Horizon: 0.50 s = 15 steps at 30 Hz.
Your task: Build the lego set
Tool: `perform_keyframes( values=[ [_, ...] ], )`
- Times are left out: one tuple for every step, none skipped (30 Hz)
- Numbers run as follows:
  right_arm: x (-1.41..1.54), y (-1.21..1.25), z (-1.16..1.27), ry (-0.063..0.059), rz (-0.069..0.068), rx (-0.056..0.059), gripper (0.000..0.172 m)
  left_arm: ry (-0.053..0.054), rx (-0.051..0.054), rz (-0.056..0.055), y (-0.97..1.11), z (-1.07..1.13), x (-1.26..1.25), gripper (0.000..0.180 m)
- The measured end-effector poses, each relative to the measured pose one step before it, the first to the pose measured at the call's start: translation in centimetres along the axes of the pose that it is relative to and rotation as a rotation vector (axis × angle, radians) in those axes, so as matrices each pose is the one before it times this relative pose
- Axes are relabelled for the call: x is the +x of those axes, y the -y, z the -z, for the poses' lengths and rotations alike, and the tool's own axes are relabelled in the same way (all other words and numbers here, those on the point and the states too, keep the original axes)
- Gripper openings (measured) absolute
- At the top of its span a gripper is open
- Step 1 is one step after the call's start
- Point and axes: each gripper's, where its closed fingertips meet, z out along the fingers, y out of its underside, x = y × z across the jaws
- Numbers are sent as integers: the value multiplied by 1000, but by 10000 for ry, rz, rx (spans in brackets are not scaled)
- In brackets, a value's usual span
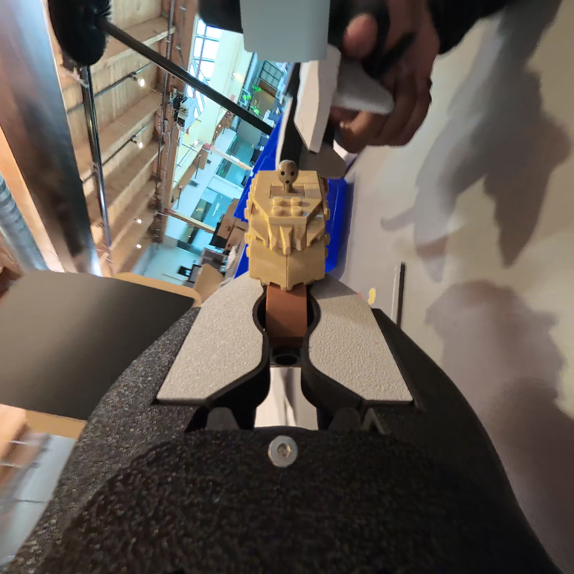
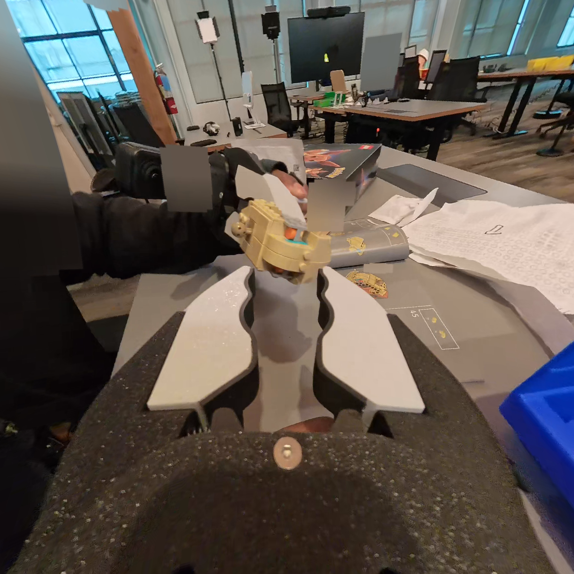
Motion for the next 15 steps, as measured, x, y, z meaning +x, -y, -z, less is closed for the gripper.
perform_keyframes(
  values=[
    [23,-235,-47,101,150,-2,38,-48,-37,-267,-137,-172,250,18],
    [87,-201,19,124,18,27,38,-70,23,-160,-32,-132,273,18],
    [3,-179,81,241,-142,34,37,-69,62,-71,7,-56,159,18],
    [96,-127,110,207,-236,54,36,-92,71,-4,-3,40,269,18],
    [287,-25,157,65,-234,106,34,-78,87,18,69,-11,177,18],
    [270,-14,165,58,-200,102,33,-51,98,28,30,-34,210,18],
    [162,-44,143,92,-189,52,32,-45,108,22,55,2,131,17],
    [167,-47,103,34,-154,31,31,-47,99,35,124,0,103,17],
    [95,-70,50,29,-84,12,28,-45,93,18,160,2,99,17],
    [-96,-74,19,110,-52,0,27,-26,72,-46,408,142,180,17],
    [-267,-56,-11,184,-74,-10,26,-42,48,-68,156,7,113,17],
    [-411,-92,-51,249,-61,-45,25,-10,26,-83,87,2,61,17],
    [-448,-201,-89,244,-3,-116,25,-21,23,-81,74,20,118,18],
    [-392,-219,-91,186,49,-119,24,-56,41,-77,74,38,157,18],
    [-327,-106,-39,142,53,-35,24,-3,81,-78,147,37,34,18]
  ],
)
